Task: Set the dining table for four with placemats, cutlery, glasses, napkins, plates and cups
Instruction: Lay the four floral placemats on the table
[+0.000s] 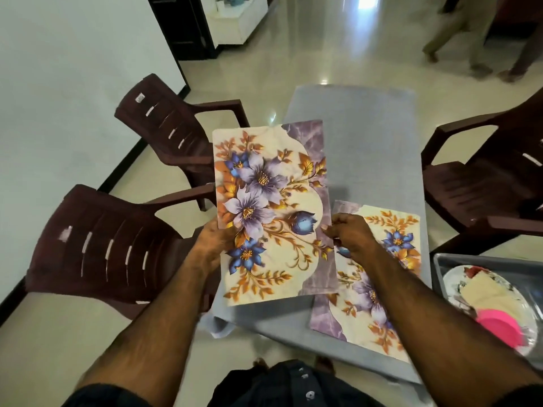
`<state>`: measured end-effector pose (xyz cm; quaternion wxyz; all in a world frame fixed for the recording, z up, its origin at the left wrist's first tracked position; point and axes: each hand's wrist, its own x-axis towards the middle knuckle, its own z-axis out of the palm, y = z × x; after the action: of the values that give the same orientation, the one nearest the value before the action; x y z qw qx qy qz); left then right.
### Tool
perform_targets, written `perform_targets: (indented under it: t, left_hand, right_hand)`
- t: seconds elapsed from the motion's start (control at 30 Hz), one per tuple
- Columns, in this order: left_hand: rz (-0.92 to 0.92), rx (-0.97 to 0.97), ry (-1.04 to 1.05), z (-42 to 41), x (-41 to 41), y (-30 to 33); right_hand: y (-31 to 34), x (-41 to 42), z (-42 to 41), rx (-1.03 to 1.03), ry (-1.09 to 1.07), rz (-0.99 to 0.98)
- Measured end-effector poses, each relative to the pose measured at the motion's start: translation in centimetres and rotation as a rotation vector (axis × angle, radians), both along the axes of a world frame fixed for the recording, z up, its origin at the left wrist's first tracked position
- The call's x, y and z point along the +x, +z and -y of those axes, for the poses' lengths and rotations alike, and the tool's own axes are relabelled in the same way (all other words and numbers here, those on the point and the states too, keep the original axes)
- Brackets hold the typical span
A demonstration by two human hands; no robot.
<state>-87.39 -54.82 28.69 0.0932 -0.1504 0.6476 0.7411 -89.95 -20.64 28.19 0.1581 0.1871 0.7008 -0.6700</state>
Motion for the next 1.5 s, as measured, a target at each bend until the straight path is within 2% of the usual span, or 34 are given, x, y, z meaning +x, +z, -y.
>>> perform_targets:
  t: [0.1, 0.23, 0.37, 0.47, 0.53, 0.63, 0.8, 0.9, 1.07, 1.13, 1.23, 1.3, 1.4, 1.5]
  left_hand:
    - [-0.017, 0.041, -0.031, 1.8, 0.1, 0.3]
    - [0.073, 0.076, -0.021, 5.2, -0.3, -0.5]
    - [0.112, 0.068, -0.086, 7.7, -1.3, -2.2]
    - [0.126, 0.07, -0.176, 9.0, -2.4, -3.2]
    - [0.125, -0.009, -0.225, 10.2, -3.3, -4.1]
    - [0.191, -0.022, -0.221, 11.8, -4.8, -6.0]
    - [0.235, -0.021, -0.209, 12.5, -6.3, -7.3]
    - [0.22, -0.154, -0.155, 13.1, -7.5, -6.9]
    - [0.142, -0.296, -0.11, 15.2, -9.2, -4.7]
    - [0.117, -0.353, -0.103, 15.6, -9.5, -4.1]
    - [0.053, -0.434, -0.045, 15.3, -9.6, -3.3]
    - [0.017, -0.502, 0.001, 15.0, -9.6, -2.6]
    - [-0.007, -0.531, 0.07, 15.4, -9.0, -1.1]
    - [-0.042, -0.568, 0.108, 16.9, -7.8, -0.1]
  right_hand:
    - [-1.1, -0.3, 1.5, 0.055, -0.073, 0.028]
    - [-2.9, -0.5, 4.2, 0.185, -0.11, 0.077]
    - [-5.8, 0.5, 7.0, 0.365, -0.031, 0.157]
    - [-7.8, 1.8, 8.1, 0.315, -0.122, 0.265]
    - [-8.4, 2.4, 9.1, 0.296, -0.178, 0.339]
    - [-9.5, 2.7, 9.9, 0.365, -0.247, 0.335]
    - [-9.1, 3.7, 11.9, 0.625, -0.258, 0.325]
    - [-10.1, 3.7, 11.2, 0.843, -0.225, 0.385]
    - [-9.9, 2.8, 10.2, 0.87, -0.017, 0.451]
    - [-10.0, 2.7, 10.5, 0.951, 0.077, 0.44]
    - [-10.2, 4.2, 12.2, 1.144, 0.212, 0.149]
    - [-10.7, 5.4, 13.4, 1.162, 0.425, -0.045]
    - [-11.2, 6.5, 14.9, 1.22, 0.671, -0.08]
    - [-11.6, 6.8, 15.4, 1.244, 0.69, -0.042]
